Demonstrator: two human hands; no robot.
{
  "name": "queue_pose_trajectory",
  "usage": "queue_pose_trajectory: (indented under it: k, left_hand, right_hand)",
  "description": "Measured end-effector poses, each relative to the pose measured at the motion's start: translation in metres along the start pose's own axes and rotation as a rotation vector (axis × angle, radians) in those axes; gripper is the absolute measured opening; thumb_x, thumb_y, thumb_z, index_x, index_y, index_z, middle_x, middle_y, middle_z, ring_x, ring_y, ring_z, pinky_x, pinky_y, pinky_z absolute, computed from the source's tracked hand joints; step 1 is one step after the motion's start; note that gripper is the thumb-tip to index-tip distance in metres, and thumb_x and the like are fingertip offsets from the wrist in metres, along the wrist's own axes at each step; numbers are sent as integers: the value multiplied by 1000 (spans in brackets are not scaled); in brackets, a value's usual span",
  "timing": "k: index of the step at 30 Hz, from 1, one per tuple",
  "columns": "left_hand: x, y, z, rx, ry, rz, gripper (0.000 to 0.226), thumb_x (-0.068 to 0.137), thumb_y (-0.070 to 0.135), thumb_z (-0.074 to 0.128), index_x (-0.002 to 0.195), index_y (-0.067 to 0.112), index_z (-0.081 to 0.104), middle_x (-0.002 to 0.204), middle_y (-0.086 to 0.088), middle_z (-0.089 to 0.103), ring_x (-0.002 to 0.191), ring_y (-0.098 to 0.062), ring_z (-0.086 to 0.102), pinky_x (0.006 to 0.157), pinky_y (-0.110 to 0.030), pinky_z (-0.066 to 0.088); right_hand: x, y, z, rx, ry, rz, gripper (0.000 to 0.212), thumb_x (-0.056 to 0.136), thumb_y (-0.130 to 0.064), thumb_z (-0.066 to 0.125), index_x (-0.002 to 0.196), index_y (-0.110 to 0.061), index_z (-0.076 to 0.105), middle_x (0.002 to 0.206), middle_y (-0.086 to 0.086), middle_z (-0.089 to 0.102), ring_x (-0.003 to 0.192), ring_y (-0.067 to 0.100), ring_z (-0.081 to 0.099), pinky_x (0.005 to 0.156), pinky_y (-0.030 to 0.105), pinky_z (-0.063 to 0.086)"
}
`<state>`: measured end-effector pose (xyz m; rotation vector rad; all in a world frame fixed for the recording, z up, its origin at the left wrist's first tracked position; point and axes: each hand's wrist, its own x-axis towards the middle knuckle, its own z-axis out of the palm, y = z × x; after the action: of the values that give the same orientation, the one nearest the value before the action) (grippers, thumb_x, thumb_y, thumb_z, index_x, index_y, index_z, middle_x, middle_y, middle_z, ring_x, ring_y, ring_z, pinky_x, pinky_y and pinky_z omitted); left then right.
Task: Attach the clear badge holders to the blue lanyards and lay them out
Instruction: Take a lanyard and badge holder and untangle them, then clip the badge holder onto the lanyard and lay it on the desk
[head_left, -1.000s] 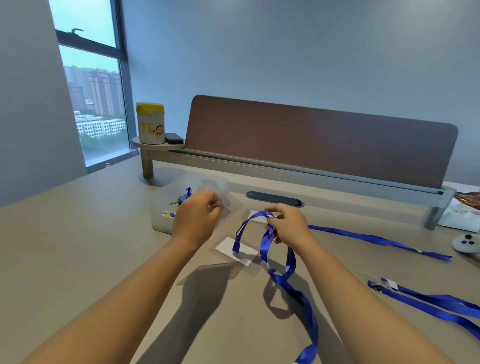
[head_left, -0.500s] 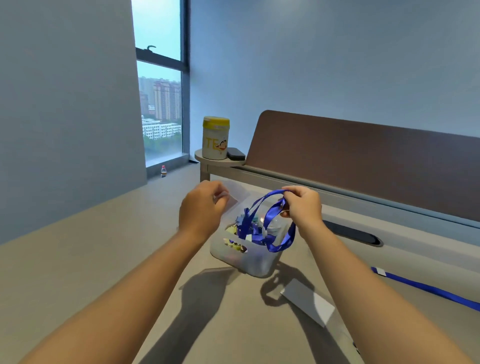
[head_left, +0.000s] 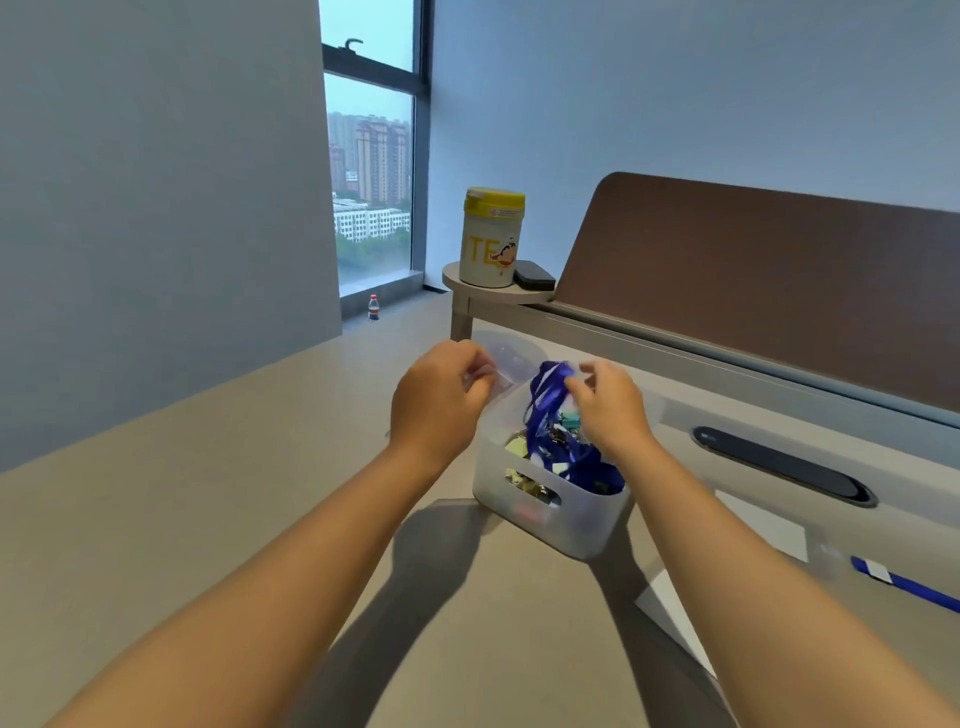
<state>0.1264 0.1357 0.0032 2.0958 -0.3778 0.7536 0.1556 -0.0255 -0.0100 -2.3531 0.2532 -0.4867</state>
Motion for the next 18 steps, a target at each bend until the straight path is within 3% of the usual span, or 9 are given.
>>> queue_pose_trajectory:
  k: [2,6,13,18]
  left_hand:
    - [-4,2,0,6,-17,11,11,83,10,57,89,3,62,95,-20,66,77,-16,49,70,-27,44]
    - [-14,13,0,-5,-35,41,10,82,10,58,87,2,62,93,-21,66,76,-18,50,69,-28,44]
    - [-57,64,6,-99,-95,134,8,81,10,59,84,2,62,89,-20,67,75,-24,55,67,-29,47]
    - [-113,118,31,-192,-207,258,9,82,10,59,84,1,62,89,-21,67,77,-27,58,68,-29,47]
  right_hand:
    - [-7,6,-2,-98,-100,8,48,91,-25,49,134,-6,40,139,16,45,126,31,44,103,40,38]
    - [-34,9,-27,-44,-102,-17,50,88,-26,55,134,-9,42,140,12,46,126,27,45,101,38,41]
    - [-113,24,-101,55,-19,-35,39,89,-23,54,125,-7,51,130,10,54,116,20,51,87,26,39]
    - [-186,74,-157,18,51,110,33,90,-21,53,119,-6,55,123,12,59,105,18,53,85,27,41]
